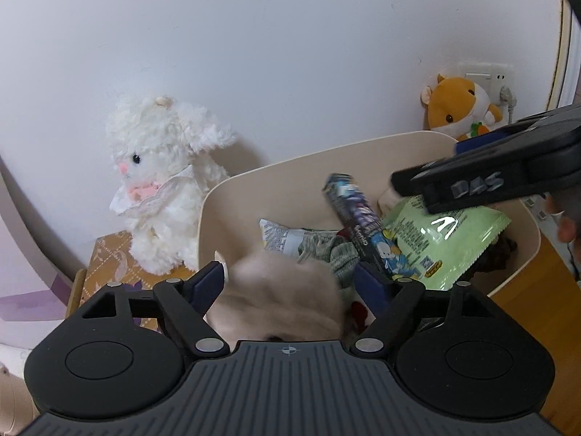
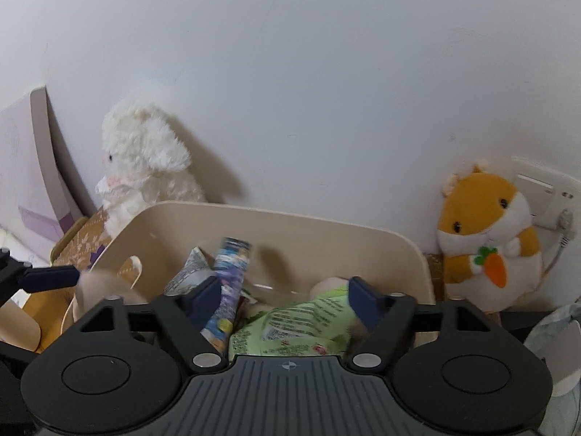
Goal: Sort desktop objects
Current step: 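Grasp the wrapped bread snack with the left tool while the right grasps the blue-and-white tissue pack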
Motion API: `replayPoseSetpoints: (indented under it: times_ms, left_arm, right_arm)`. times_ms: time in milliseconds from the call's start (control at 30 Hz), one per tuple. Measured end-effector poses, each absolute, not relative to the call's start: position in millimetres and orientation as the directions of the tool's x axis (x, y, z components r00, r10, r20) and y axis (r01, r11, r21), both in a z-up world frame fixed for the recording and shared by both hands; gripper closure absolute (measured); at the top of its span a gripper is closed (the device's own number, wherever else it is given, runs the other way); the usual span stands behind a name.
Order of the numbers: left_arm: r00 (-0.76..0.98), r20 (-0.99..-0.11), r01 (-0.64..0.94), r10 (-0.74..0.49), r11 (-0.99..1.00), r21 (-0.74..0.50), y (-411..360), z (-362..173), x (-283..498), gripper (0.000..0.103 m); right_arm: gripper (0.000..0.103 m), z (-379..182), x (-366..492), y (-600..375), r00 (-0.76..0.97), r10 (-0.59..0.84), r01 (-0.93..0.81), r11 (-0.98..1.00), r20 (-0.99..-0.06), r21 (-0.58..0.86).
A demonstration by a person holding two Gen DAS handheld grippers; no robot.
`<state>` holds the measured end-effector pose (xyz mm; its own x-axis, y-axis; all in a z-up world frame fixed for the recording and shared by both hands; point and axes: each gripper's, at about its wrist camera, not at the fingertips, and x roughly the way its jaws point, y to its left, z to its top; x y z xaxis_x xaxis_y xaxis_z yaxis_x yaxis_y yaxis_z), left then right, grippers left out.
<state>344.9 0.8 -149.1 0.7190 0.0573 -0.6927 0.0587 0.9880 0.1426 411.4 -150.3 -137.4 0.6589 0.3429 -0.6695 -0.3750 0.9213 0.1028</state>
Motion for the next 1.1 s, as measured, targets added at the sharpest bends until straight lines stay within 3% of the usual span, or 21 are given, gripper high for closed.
replayPoseSetpoints:
  times_ms: [167,367,867,1100]
  left_arm:
    - [0.731,-0.680,0.065,0.051,0.988,0.143,1,-144,329,0.022]
    - [0.738,-0.674,0.111,0.019,0.983,0.149,-4,-138,303,0.021]
    - [0.545,-0.817,0.339,-0.192,0.941,0.005,-29,-194,264,0.020]
    - [0.450,-0.877,0.430,-0.168,0.901,0.048,-46,-233,268,0.021]
  right_arm:
    - [0.007,-130,393,-179,0.686,0.342,-0.348,0.929,-0.642,0.124]
    - [0.000,-130,366,-214,0.700,0.328,-0.312,0.940,-0.634,0.142]
    - [0.000,-213,307,-244,0.548,0.259,-0.310,0.946,-0.796,0.095]
    - [0.000,-243,303,-231,0.477,0.234,-0.367,0.929,-0.848,0.049]
